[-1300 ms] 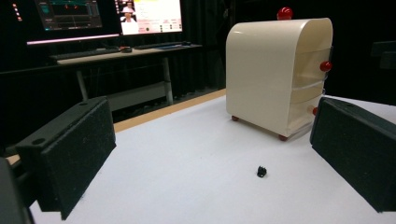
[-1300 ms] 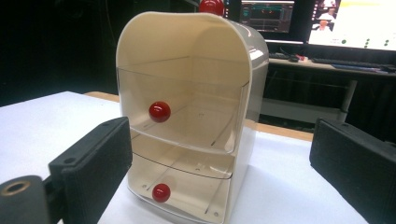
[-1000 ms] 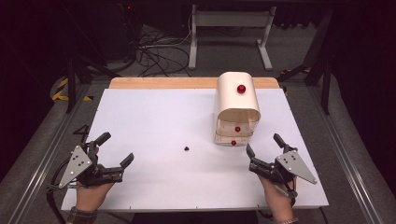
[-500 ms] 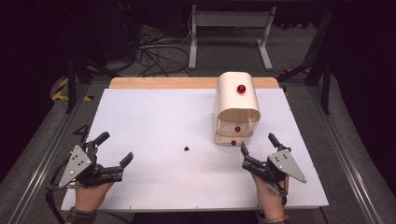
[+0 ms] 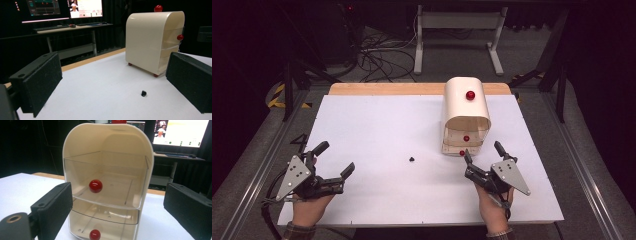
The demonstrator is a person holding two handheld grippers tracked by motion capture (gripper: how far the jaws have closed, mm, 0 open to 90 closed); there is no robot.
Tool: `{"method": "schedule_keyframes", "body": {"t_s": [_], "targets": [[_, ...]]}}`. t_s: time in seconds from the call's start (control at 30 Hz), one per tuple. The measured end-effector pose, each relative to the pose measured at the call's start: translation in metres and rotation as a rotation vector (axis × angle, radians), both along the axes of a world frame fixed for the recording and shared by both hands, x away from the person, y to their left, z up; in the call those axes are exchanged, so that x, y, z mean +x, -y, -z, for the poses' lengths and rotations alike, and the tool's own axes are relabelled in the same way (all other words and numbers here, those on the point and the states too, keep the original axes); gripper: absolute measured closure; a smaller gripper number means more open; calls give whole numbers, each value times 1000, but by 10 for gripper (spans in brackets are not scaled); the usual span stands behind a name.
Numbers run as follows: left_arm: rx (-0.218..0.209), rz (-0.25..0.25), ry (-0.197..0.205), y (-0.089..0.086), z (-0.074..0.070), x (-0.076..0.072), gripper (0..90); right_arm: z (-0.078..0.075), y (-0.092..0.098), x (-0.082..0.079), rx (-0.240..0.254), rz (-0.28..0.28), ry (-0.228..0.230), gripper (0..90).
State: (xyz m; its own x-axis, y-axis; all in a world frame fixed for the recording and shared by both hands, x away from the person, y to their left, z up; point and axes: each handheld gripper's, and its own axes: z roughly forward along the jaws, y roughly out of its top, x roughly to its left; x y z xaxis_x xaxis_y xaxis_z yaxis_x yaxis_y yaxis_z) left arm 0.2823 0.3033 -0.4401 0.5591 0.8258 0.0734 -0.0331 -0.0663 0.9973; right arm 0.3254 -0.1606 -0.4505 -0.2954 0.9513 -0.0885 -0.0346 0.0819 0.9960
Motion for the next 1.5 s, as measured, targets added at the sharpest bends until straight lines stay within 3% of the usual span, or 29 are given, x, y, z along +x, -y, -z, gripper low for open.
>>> {"method": "schedule_keyframes", "body": {"t_s": [0.5,0.8,1.1,1.5], "targets": [[5,27,0,3,1,0,13,1,-13,3,6,25,4,155],[-7,9,4,1,1,0,13,3,-23,6,-10,32,2,181],[6,14,4,3,2,0,16,5,-27,12,21,58,-18,224],[3,11,3,2,1,0,17,5,-33,17,22,71,-31,255]]}}
